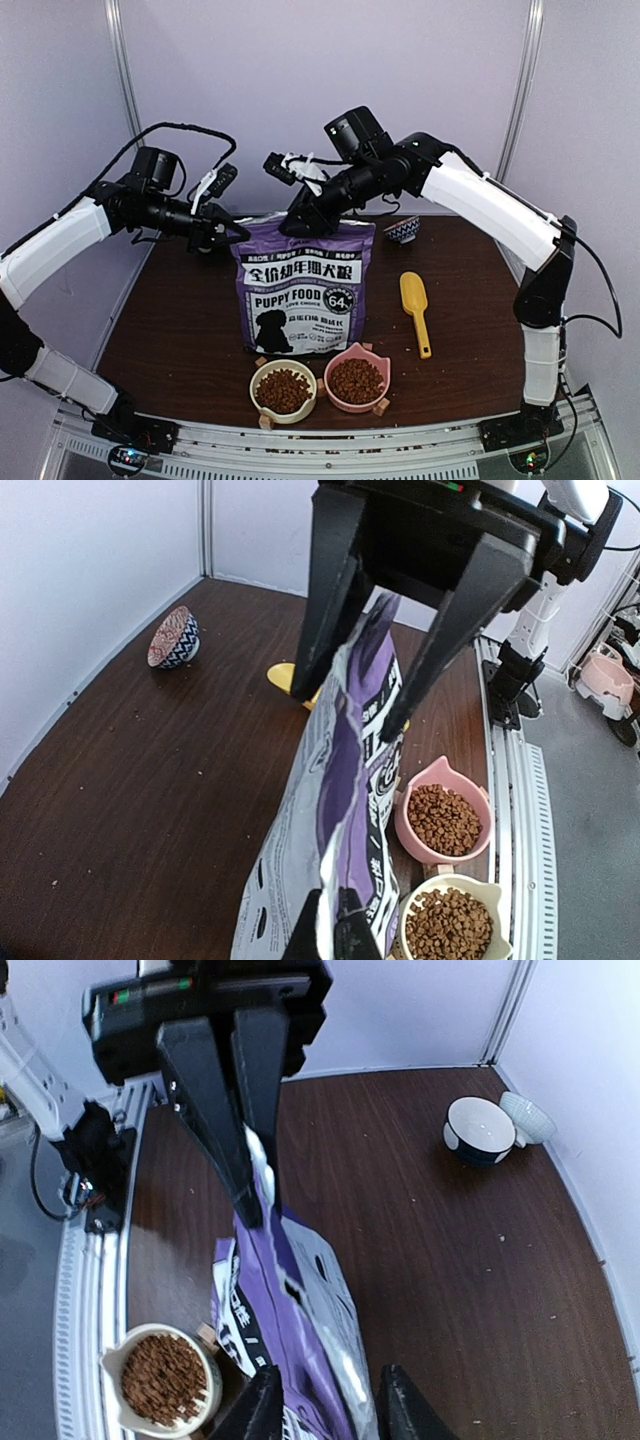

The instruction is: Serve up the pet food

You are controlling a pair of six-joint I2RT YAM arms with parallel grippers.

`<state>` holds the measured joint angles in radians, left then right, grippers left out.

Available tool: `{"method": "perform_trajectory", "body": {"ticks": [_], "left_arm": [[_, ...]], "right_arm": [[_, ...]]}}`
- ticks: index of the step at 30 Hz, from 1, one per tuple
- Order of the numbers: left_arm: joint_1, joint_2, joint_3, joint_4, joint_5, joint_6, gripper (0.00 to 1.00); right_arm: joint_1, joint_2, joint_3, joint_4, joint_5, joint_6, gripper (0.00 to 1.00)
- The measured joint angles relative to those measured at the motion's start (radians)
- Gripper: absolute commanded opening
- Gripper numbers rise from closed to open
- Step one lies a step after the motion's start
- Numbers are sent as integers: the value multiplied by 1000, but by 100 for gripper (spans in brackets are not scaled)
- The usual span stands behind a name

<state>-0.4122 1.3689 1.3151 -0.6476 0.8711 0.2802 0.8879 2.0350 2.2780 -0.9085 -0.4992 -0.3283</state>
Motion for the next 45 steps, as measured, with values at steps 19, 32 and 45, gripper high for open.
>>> {"method": "perform_trajectory", "body": {"ticks": [19,32,45], "left_arm": [[-24,2,0,16,5,-14,21],[-89,55,0,87,-3,-57,4],[-87,55,-14,129,-19,-80,0]], "right_arm": [[4,40,40,14,-84,19,0],[5,41,40,15,-92,16,0],[4,11,18,-21,-30,-28,55]]}}
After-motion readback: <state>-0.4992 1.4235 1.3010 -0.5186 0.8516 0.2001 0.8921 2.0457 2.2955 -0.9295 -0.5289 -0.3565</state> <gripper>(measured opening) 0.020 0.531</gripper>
